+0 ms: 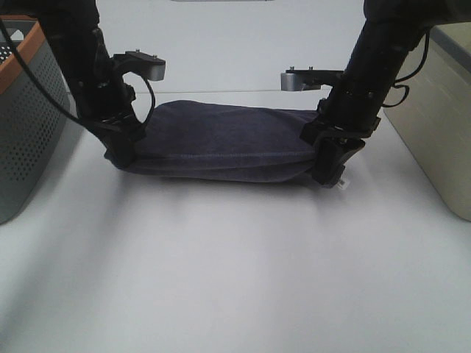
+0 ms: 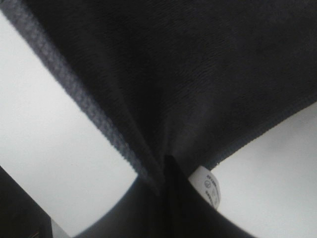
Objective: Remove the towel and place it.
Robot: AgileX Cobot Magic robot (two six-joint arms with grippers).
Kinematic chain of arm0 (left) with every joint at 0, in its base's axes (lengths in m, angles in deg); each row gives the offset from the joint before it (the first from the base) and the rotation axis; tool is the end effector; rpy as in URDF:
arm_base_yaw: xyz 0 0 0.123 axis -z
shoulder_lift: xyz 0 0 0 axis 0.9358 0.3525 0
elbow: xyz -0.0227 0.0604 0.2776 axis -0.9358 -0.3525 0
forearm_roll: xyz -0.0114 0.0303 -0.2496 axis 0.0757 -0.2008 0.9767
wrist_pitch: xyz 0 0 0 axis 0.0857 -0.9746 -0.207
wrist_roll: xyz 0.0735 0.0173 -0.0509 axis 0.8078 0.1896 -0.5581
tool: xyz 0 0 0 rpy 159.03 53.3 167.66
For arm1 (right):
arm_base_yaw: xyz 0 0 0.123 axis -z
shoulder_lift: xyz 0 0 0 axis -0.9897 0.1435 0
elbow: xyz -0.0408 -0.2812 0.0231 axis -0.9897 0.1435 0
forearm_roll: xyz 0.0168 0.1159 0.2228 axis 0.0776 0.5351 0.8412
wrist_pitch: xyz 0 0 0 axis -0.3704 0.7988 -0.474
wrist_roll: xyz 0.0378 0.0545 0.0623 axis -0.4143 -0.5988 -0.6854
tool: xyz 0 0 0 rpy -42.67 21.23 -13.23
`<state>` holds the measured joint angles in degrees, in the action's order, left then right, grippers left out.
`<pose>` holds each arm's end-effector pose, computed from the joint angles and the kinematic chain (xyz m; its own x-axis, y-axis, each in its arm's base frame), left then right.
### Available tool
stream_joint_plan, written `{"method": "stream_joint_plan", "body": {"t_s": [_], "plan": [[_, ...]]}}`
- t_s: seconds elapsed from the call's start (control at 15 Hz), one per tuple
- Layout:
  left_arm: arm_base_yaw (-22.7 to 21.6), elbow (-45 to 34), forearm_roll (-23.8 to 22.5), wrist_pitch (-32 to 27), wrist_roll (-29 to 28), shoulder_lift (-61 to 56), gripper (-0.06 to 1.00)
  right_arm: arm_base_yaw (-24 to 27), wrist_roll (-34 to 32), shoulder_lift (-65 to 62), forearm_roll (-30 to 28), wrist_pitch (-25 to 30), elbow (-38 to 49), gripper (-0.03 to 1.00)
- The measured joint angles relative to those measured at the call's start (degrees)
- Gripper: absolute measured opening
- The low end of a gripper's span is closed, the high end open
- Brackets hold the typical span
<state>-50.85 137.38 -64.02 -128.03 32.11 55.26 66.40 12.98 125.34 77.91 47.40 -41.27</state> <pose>0.4074 -0.1530 0.1783 -0.6794 0.7279 -0.0926 0.7323 0.6647 -0.1478 0.3880 0.1318 0.1606 -0.7566 -0.6526 -0.0399 -0.6357 0.7200 0.2784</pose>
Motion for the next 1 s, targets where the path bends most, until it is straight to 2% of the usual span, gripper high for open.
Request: {"method": "stream_joint_plan", "body": {"t_s": [0.13, 0.27, 0.47, 0.67, 0.8, 0.87, 1.0], "plan": [[0.1, -5.6, 0.0, 0.0, 4.7, -2.7, 0.0, 0.0, -0.4, 0.6, 1.5, 0.1, 2.4, 0.02], [0.1, -8.4, -1.2, 0.0, 6.3, -3.2, 0.0, 0.0, -0.7, 0.6, 4.5, 0.3, 5.8, 0.02], [0.1, -8.4, -2.1, 0.0, 6.4, -3.3, 0.0, 0.0, -1.3, 0.6, 7.6, 0.5, 7.5, 0.02], [0.1, -8.5, -2.2, 0.0, 4.0, -3.3, 0.0, 0.0, -1.9, 0.6, 8.8, 0.5, 9.1, 0.03], [0.1, -10.5, -2.2, 0.0, 2.0, -3.3, 0.0, 0.0, -3.8, 0.6, 9.3, 0.5, 10.3, 0.09], [0.1, -10.9, -2.3, 0.0, 0.6, -3.3, 0.04, 0.0, -5.3, 0.6, 9.3, 0.5, 10.4, 0.15], [0.1, -11.1, -2.4, -0.1, -2.3, -3.3, 0.29, 0.0, -8.4, 0.6, 9.3, 0.5, 10.5, 0.37]]}}
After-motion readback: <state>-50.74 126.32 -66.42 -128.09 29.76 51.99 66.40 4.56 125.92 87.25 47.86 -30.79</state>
